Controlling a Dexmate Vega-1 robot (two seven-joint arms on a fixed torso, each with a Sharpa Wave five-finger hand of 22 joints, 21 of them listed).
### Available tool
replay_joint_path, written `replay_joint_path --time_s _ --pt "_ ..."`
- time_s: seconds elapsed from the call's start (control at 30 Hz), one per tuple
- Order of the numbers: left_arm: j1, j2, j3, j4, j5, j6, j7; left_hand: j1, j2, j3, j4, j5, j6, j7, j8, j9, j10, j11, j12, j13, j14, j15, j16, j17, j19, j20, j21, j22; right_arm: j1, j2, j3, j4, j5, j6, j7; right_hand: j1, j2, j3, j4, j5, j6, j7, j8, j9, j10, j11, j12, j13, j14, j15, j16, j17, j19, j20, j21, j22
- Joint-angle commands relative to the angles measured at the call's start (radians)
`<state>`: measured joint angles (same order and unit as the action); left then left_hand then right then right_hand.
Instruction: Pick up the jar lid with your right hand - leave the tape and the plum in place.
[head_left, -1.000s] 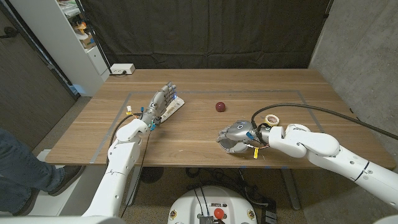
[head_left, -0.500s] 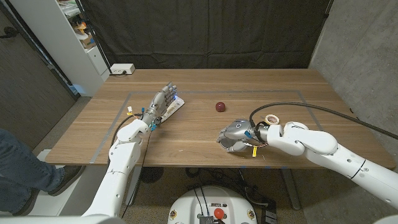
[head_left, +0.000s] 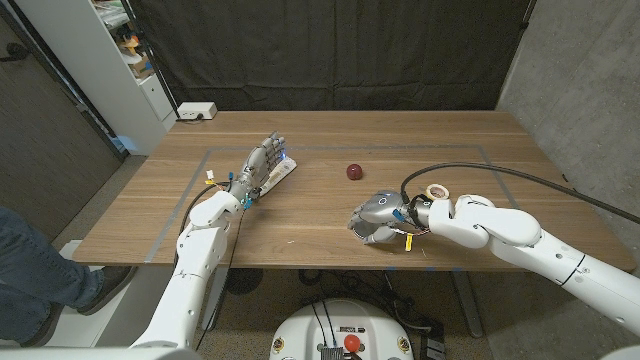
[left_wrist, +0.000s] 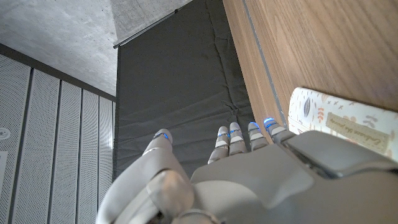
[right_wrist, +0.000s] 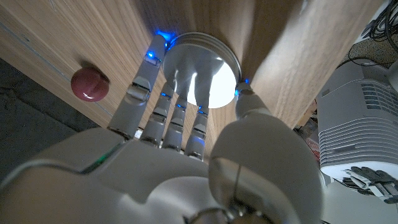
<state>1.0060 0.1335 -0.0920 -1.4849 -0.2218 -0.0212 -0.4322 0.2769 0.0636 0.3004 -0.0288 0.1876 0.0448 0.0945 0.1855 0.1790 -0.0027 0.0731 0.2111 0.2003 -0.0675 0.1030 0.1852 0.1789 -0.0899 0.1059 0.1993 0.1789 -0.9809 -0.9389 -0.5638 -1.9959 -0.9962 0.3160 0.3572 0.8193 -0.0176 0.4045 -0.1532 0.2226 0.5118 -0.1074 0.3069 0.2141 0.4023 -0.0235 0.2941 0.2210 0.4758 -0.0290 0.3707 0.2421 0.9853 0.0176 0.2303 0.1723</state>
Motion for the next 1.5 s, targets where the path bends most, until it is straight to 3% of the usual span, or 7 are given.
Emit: replay_joint_path --time_s 0.03,0.8,1.5 --pt "-0.009 -0.001 0.013 0.004 0.008 0.008 0.002 0.0 0.008 0.0 -0.006 0.001 0.003 0.003 0.003 0.002 0.0 0.003 0.004 0.0 -0.006 0.002 0.003 0.005 -0.003 0.008 0.0 0.003 -0.022 -0.014 0.027 -0.018 0.013 -0.017 -0.029 0.025 0.012 -0.004 -0.003 -0.006 0.009 0.019 0.005 0.0 0.015 0.003 0.008 0.004 0.016 -0.064 0.008 0.006 0.004 -0.013 -0.003 0.001" --pt "-0.004 0.003 0.029 -0.02 0.016 0.025 0.008 -0.001 0.009 -0.001 -0.008 0.001 0.002 0.003 0.003 0.002 -0.001 0.004 0.004 0.0 -0.006 0.004 0.003 0.005 -0.003 0.009 0.0 0.003 -0.069 -0.039 0.085 -0.083 0.027 -0.055 -0.055 0.041 0.023 -0.009 0.0 -0.012 0.019 0.014 0.001 0.0 0.024 0.007 0.005 0.005 0.025 -0.067 0.019 0.015 0.009 -0.019 -0.009 0.001" --pt "-0.016 0.007 0.033 -0.012 0.013 0.023 0.0 -0.002 0.01 -0.002 -0.01 0.001 0.001 0.003 0.003 0.002 -0.002 0.004 0.004 0.0 -0.007 0.004 0.003 0.005 -0.003 0.007 0.0 0.003 -0.092 -0.062 0.136 -0.157 0.027 -0.079 -0.015 0.047 0.03 -0.014 0.003 -0.018 0.017 0.008 -0.006 0.0 0.019 0.002 -0.003 0.006 0.029 -0.067 0.024 0.02 0.001 -0.012 -0.017 0.001"
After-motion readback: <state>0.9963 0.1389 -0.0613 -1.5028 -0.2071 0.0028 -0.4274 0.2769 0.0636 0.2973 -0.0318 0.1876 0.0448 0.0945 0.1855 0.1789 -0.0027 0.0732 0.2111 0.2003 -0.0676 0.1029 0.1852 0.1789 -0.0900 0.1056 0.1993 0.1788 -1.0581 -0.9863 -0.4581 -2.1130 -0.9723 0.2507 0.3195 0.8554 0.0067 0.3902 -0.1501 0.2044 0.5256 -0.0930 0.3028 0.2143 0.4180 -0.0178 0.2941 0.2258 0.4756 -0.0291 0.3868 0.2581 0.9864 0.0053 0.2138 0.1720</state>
